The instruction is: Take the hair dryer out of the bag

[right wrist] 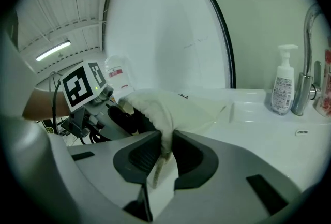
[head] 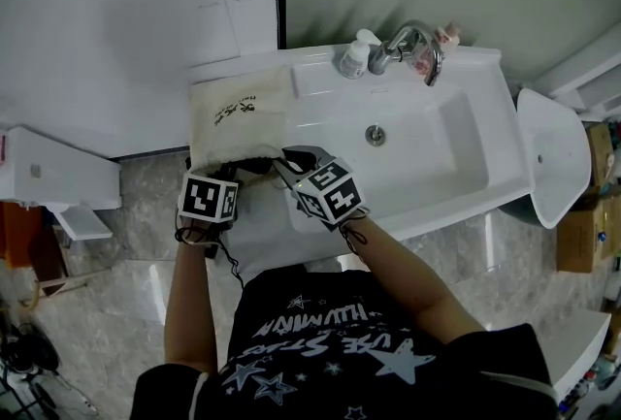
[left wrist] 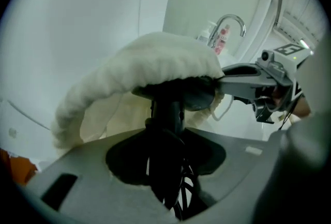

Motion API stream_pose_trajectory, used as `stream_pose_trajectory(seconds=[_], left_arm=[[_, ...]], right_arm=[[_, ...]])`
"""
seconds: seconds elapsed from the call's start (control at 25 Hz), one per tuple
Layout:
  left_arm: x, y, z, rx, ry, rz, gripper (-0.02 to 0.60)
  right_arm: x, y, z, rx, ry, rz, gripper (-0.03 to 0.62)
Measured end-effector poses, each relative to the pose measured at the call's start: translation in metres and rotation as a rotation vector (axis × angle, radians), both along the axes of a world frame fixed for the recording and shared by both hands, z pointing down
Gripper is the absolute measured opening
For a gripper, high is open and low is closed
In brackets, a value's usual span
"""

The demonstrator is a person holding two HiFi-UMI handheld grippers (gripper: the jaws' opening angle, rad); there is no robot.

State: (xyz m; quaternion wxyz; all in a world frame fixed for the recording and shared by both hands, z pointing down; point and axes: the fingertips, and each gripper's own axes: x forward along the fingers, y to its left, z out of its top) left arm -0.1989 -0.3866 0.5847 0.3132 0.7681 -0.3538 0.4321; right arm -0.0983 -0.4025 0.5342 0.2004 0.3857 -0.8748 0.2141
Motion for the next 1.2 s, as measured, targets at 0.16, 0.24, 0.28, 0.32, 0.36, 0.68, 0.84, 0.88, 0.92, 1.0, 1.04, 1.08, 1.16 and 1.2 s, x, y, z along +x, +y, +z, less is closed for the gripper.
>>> stream_pose_trajectory(seconds=[0.16, 0.24, 0.28, 0.32, 0.36, 0.68, 0.84, 0.88, 0.92, 1.0, 1.04, 1.08, 1.16, 1.2], left_arm=[[-0.01, 0.011, -0.004, -0.013, 0.043, 0.01, 0.18], [-0.014, 0.017, -0.007, -0.021, 0.069, 0.031, 0.179], [-0.014, 0.02, -0.009, -0.024, 0.083, 0.038, 0.179], [-0.014, 0.023, -0.011, -0.029, 0.097, 0.04, 0.179], [-0.013, 0.027, -0.013, -0.033, 0.113, 0.039, 0.179], [-0.001, 0.075, -0.019, -0.065, 0.242, 0.039, 0.179], [0.007, 0.098, -0.023, -0.07, 0.305, 0.034, 0.179], [0.008, 0.104, -0.023, -0.071, 0.318, 0.03, 0.179], [0.01, 0.109, -0.024, -0.072, 0.332, 0.023, 0.179], [0.015, 0.118, -0.028, -0.07, 0.366, 0.001, 0.179], [0.017, 0.122, -0.03, -0.064, 0.381, -0.011, 0.178], [0.018, 0.126, -0.032, -0.056, 0.392, -0.022, 0.178], [0.021, 0.134, -0.037, -0.036, 0.407, -0.039, 0.178], [0.022, 0.138, -0.039, -0.027, 0.413, -0.048, 0.178]], right_arm=[[-0.003, 0.003, -0.004, -0.009, -0.035, -0.026, 0.071], [-0.003, 0.003, -0.005, -0.017, -0.052, -0.045, 0.071], [-0.004, 0.003, -0.005, -0.018, -0.055, -0.064, 0.071], [-0.005, 0.003, -0.006, -0.017, -0.055, -0.081, 0.071], [-0.006, 0.002, -0.006, -0.016, -0.056, -0.095, 0.069], [-0.008, 0.005, -0.011, -0.041, -0.089, -0.127, 0.069], [-0.011, 0.011, -0.008, -0.063, -0.112, -0.131, 0.069], [-0.012, 0.013, -0.007, -0.067, -0.111, -0.137, 0.069], [-0.014, 0.015, -0.007, -0.07, -0.11, -0.142, 0.069], [-0.016, 0.022, -0.006, -0.077, -0.104, -0.152, 0.071], [-0.016, 0.025, -0.005, -0.079, -0.096, -0.154, 0.074], [-0.016, 0.029, -0.003, -0.078, -0.084, -0.152, 0.077], [-0.013, 0.033, 0.002, -0.071, -0.05, -0.138, 0.081], [-0.011, 0.035, 0.004, -0.069, -0.036, -0.131, 0.088]])
